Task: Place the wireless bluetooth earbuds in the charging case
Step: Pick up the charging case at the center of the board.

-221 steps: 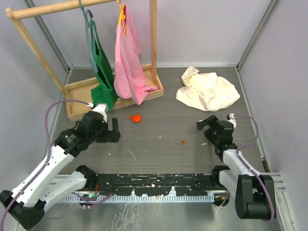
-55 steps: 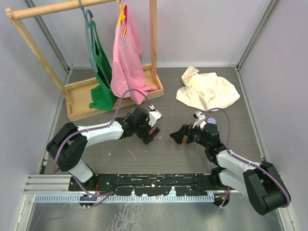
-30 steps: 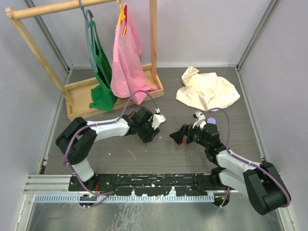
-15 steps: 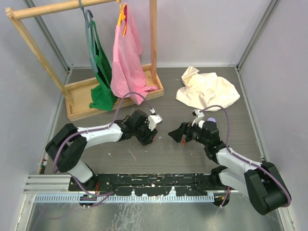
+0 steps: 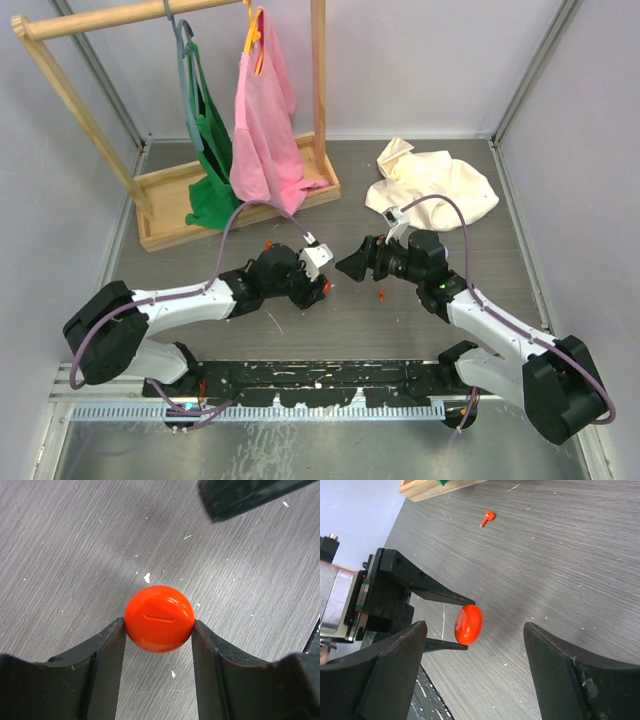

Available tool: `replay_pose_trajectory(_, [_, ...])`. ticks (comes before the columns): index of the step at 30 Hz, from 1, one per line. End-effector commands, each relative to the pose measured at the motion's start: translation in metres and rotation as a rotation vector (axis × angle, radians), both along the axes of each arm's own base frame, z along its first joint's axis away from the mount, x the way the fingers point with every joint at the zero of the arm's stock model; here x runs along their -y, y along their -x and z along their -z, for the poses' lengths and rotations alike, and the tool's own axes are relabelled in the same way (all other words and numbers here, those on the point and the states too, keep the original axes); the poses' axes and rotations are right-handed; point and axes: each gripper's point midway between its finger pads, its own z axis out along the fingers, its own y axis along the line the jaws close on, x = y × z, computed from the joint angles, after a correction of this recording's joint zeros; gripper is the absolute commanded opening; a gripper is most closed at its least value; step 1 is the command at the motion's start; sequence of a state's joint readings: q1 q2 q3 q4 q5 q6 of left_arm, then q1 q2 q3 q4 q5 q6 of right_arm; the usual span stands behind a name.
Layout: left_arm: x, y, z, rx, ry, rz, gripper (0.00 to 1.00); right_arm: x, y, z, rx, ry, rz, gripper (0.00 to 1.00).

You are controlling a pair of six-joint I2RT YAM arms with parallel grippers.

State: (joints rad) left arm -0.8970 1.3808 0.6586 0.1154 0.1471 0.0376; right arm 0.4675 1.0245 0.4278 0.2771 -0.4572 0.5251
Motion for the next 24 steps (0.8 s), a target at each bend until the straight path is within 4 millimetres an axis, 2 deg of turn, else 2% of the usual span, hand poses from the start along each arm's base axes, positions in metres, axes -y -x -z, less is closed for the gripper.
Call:
replay_pose_trajectory(1, [0.016,-0.011,-0.045,0.140,0.152,-0.010,0.43,-0.013,-0.001,-0.015,-0.038,-0.022,-0.002,0.81])
replay_pose_trajectory(7, [0.018,-0.008,-0.056,0.199,0.195,-0.013,0.43,-0.034,0.007,-0.018,-0.060,0.005,-0.049,0.73])
replay_pose_trajectory(10, [0.017,-0.006,-0.073,0.239,0.239,-0.009,0.43,-0.040,0.010,-0.013,-0.078,0.033,-0.048,0.71])
replay_pose_trajectory(14, [0.017,-0.002,-0.080,0.256,0.264,0.001,0.43,-0.047,0.013,-0.011,-0.087,0.036,-0.052,0.67])
replay_pose_trajectory(24, [0.017,0.002,-0.086,0.273,0.287,0.016,0.43,-0.057,0.015,-0.019,-0.072,0.019,-0.065,0.45])
